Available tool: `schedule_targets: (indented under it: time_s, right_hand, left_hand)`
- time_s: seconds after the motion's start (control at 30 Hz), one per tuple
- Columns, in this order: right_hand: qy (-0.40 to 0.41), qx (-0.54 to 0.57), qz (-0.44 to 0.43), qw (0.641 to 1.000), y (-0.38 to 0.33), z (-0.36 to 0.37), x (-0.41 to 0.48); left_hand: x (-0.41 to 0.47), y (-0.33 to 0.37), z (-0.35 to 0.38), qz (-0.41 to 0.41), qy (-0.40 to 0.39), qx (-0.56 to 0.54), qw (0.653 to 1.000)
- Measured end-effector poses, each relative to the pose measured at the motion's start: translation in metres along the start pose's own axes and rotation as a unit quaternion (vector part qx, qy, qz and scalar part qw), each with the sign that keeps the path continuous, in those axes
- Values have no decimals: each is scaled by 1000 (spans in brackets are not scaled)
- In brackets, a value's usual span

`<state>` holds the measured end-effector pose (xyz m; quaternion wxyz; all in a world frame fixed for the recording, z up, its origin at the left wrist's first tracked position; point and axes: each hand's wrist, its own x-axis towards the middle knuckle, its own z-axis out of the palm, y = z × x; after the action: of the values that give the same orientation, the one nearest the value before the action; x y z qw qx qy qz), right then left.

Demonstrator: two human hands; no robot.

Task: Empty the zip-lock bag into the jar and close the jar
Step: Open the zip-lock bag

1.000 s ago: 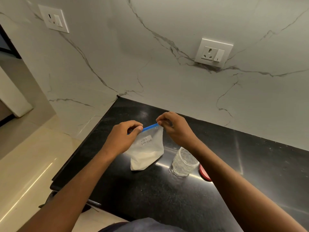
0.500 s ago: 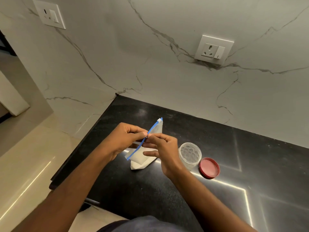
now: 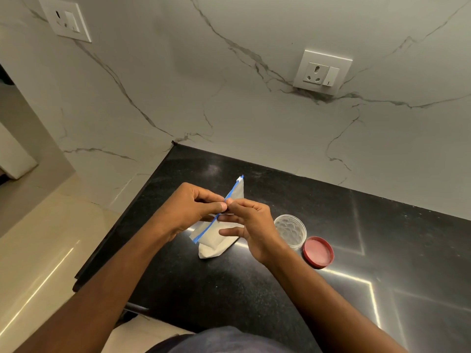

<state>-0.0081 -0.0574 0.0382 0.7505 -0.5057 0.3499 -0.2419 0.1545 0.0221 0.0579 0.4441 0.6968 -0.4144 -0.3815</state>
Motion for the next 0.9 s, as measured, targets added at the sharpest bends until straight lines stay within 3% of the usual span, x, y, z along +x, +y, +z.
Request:
schedule_targets:
  time_s: [0.3,0.67,0.9]
  right_hand:
    - [-11,-33,15,999,3,-4,10]
    - [-6,-40,5,999,8,-5,16]
    - [42,-174,-56,982,4,1,20]
  left_hand:
    - [2,-4,-2,-21,0,-4,1000]
    - [-2,-3,14,38,92,157,982]
    - [-5,-4,19,52,90,177,979]
